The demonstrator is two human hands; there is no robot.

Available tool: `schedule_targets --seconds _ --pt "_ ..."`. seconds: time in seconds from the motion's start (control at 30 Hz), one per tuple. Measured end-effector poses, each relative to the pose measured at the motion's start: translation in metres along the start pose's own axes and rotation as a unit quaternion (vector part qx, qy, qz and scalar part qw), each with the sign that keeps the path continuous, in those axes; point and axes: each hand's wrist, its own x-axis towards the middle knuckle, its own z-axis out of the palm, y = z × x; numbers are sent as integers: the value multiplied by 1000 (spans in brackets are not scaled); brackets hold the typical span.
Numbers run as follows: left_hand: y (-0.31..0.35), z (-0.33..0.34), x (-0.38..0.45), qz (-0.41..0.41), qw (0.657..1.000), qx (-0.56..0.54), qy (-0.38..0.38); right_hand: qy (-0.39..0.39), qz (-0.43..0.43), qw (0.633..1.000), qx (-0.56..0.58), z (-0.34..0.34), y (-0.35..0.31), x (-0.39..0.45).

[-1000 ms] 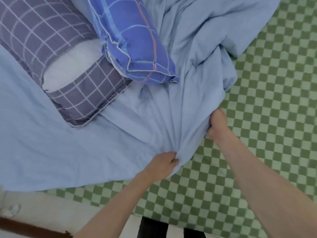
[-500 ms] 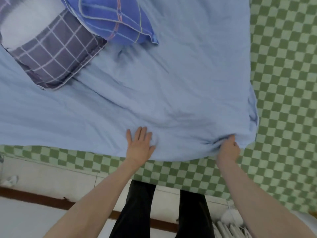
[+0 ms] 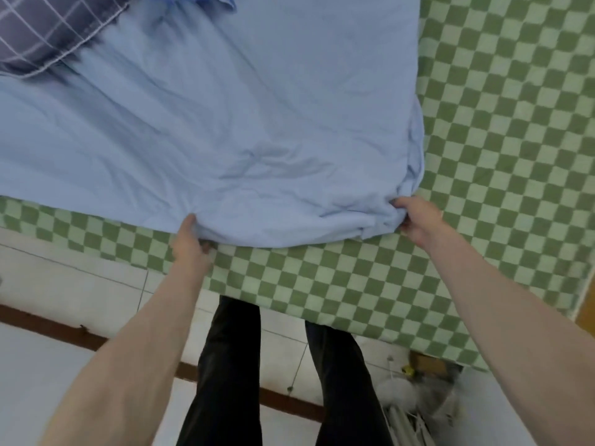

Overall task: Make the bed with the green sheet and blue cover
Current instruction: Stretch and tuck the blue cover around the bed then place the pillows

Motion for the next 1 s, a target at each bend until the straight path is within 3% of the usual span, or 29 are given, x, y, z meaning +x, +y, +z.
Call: schedule_targets --seconds 0.07,0.17,0.3,0.37,0.43,0.5,0.57,0.7,0.83,0.9,1.0 --pt "4 -1 -11 -7 998 -22 -64 -59 -18 994 88 -13 7 -12" --pt "0 9 -41 -16 981 -106 -160 -88 -9 978 190 -40 30 -29" --pt "-11 28 -72 14 957 -183 -225 30 -33 986 163 -70 51 -34" --pt "-13 24 -73 24 951 -196 -236 95 -56 973 205 -74 51 -28" --pt "-16 9 -67 33 955 -180 -232 103 -68 962 245 -71 48 -21" --pt "-25 -17 -62 27 963 -159 -216 60 -71 957 275 -64 49 -14" --pt "-41 -48 -58 9 967 -148 -209 24 -54 974 217 -60 60 -18" --pt "-59 -89 -61 -19 958 -161 -237 16 0 1000 -5 -83 112 -31" --pt "-31 -77 -53 21 935 -239 -262 -86 -25 993 83 -92 123 -40" --pt "-20 -72 -48 32 926 -263 -270 -119 -34 990 71 -90 131 -46" --pt "-20 -68 -49 21 936 -253 -243 -115 -35 982 -143 -85 150 -56"
